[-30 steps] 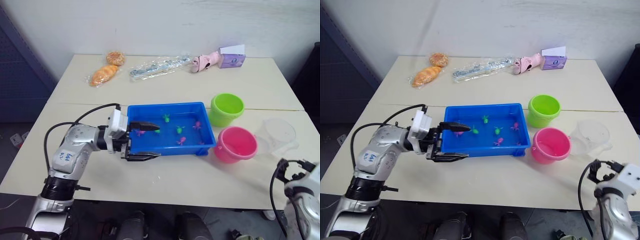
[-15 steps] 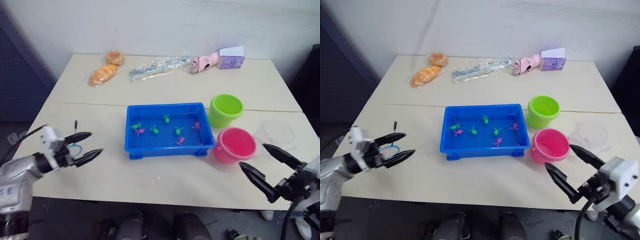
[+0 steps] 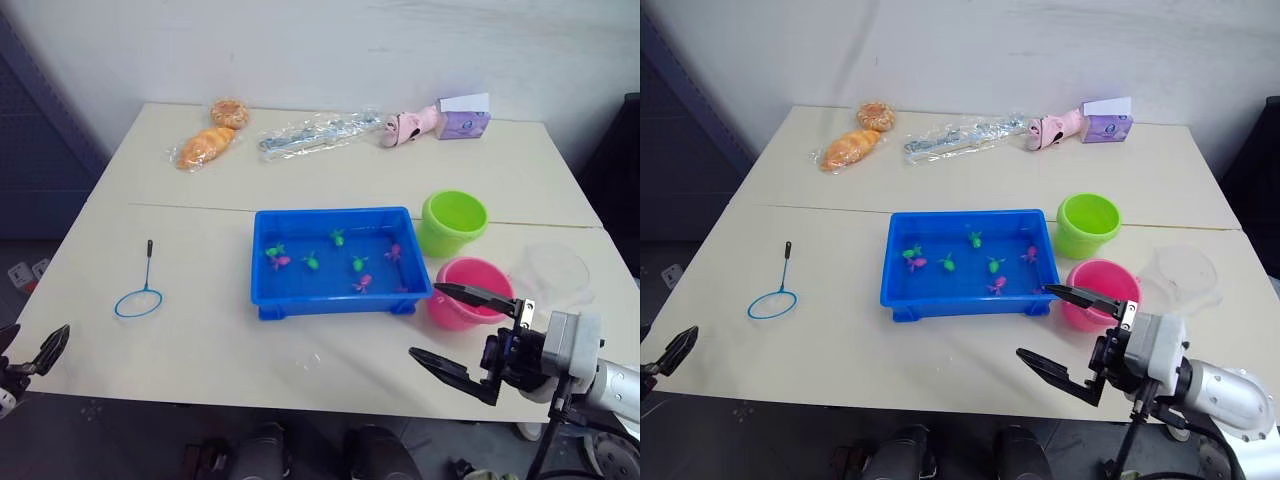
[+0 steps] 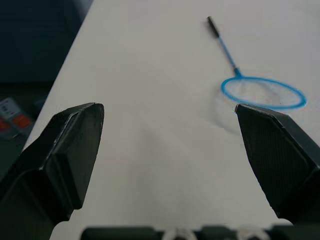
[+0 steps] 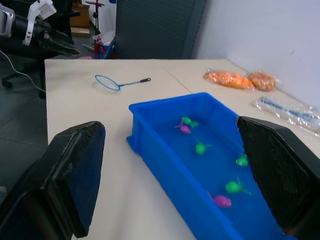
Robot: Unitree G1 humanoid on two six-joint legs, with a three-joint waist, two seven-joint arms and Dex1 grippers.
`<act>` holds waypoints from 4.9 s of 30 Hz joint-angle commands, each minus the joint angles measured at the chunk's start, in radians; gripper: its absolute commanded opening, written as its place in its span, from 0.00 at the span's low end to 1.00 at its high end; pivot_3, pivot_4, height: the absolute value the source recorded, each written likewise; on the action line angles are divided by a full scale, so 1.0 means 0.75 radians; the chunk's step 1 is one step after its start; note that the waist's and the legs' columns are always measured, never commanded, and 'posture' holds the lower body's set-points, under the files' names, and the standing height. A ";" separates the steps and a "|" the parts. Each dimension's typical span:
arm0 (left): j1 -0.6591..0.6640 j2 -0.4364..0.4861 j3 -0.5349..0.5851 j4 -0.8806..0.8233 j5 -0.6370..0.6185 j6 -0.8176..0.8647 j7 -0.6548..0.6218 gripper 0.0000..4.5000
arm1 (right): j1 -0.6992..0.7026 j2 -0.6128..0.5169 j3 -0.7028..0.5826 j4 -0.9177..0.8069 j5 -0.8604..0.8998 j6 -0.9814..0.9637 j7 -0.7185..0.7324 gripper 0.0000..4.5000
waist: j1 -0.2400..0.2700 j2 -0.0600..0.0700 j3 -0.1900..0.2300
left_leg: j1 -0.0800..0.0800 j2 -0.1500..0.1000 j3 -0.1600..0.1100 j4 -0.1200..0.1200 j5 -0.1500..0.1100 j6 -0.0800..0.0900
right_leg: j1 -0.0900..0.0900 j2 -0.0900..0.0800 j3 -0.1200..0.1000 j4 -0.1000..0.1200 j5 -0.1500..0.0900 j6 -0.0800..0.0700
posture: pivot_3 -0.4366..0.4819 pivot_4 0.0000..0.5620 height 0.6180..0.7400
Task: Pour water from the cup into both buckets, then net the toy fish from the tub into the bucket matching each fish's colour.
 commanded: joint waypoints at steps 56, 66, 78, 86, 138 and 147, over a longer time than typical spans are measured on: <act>-1.306 0.270 -1.085 -0.004 0.294 0.196 -0.836 0.01 | -0.199 -0.452 -0.197 -0.063 0.504 0.570 -0.336 1.00 | 0.042 0.001 0.010 | -0.010 -0.001 -0.005 0.022 0.007 -0.002 | 0.000 -0.001 -0.013 0.010 0.000 -0.001 | 0.48 0.27 1.00; -1.556 -0.021 -1.352 -0.150 0.245 0.063 -1.170 0.01 | -0.670 -0.528 0.160 0.007 0.585 0.941 -0.490 1.00 | 0.021 0.002 0.011 | -0.022 -0.002 -0.012 0.031 0.008 0.003 | -0.003 -0.001 -0.021 0.011 0.001 0.000 | 0.48 0.27 1.00; -1.589 -0.186 -1.487 -0.171 0.306 -0.022 -1.133 0.01 | -0.889 -0.332 0.374 0.005 0.603 1.200 -0.673 1.00 | 0.024 0.002 0.012 | -0.027 -0.002 -0.017 0.042 0.007 0.005 | -0.002 0.000 -0.025 0.013 0.001 0.001 | 0.48 0.27 1.00; -1.547 -0.204 -1.464 -0.196 0.292 0.040 -1.098 0.01 | -0.905 -0.250 0.364 0.016 0.596 1.259 -0.707 1.00 | 0.023 0.003 0.012 | -0.028 -0.002 -0.020 0.043 0.007 0.005 | -0.001 0.000 -0.027 0.013 0.001 0.001 | 0.48 0.27 1.00; -1.091 -0.066 -0.974 -0.164 0.031 0.211 -0.818 0.99 | -0.811 -0.671 0.284 0.461 -0.485 0.339 -0.170 0.00 | 0.023 0.006 0.014 | -0.027 -0.003 -0.020 0.044 0.007 0.005 | -0.001 -0.001 -0.028 0.014 0.002 0.003 | 0.48 0.27 1.00; -1.055 -0.115 -1.012 -0.264 0.001 0.280 -0.787 0.99 | -1.056 -0.719 0.551 0.921 -0.796 -0.285 0.210 0.00 | 0.020 0.011 0.017 | -0.026 -0.003 -0.019 0.045 0.008 0.005 | 0.000 -0.001 -0.028 0.014 0.002 0.003 | 0.48 0.27 1.00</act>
